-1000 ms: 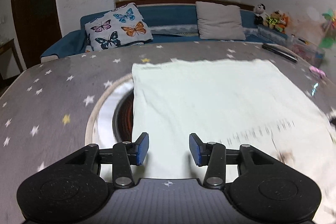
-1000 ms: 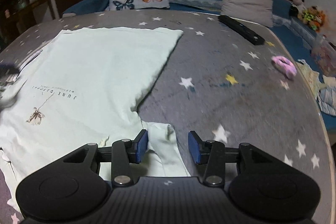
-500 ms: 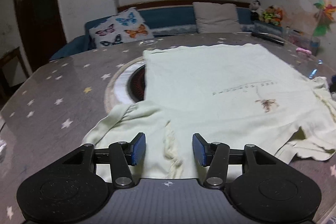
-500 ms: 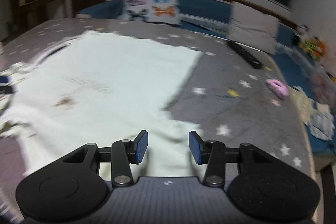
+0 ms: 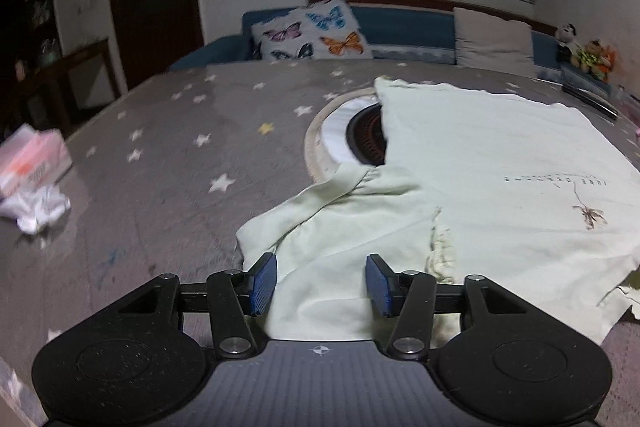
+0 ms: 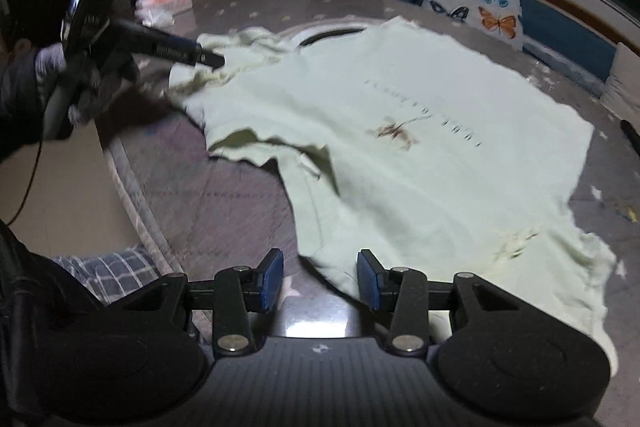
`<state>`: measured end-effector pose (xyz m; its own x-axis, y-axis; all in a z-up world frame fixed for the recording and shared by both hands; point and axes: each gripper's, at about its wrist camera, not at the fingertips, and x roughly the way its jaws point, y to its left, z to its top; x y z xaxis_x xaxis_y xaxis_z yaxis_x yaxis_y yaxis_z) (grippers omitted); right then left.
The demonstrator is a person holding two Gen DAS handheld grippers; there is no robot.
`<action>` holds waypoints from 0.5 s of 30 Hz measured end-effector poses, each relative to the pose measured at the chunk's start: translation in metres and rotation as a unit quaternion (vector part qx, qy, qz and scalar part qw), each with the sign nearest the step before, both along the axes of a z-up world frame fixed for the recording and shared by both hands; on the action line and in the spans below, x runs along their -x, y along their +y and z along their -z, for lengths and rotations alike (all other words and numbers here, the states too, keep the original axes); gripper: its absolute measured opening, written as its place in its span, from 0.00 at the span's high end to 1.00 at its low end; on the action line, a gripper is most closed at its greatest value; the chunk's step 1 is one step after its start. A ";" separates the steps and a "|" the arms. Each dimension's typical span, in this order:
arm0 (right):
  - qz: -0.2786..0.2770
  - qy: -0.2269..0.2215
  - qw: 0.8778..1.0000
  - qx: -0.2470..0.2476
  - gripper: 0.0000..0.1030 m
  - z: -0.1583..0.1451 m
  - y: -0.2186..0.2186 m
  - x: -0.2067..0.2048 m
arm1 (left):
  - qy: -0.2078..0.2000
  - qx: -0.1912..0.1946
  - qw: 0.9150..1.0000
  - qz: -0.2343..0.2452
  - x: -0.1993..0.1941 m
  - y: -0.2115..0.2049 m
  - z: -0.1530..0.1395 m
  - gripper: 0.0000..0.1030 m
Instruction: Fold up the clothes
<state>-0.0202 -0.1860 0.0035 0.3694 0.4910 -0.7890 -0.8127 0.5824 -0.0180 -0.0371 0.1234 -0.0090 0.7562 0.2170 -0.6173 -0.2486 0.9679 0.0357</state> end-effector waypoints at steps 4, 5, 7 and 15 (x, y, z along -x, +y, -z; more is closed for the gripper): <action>0.003 -0.016 1.000 0.004 0.89 0.002 0.002 0.002 | -0.002 0.014 1.000 -0.010 0.002 0.007 0.001 0.94; 0.003 -0.018 1.000 0.005 0.92 0.001 0.000 0.002 | -0.003 0.018 1.000 -0.012 0.002 0.009 0.001 0.94; 0.003 -0.020 1.000 0.007 0.93 -0.001 -0.003 0.001 | -0.004 0.025 1.000 -0.017 0.003 0.013 0.001 0.98; -0.040 -0.011 0.998 0.045 0.93 0.001 -0.021 0.014 | 0.004 0.015 1.000 -0.012 0.007 0.016 0.002 0.98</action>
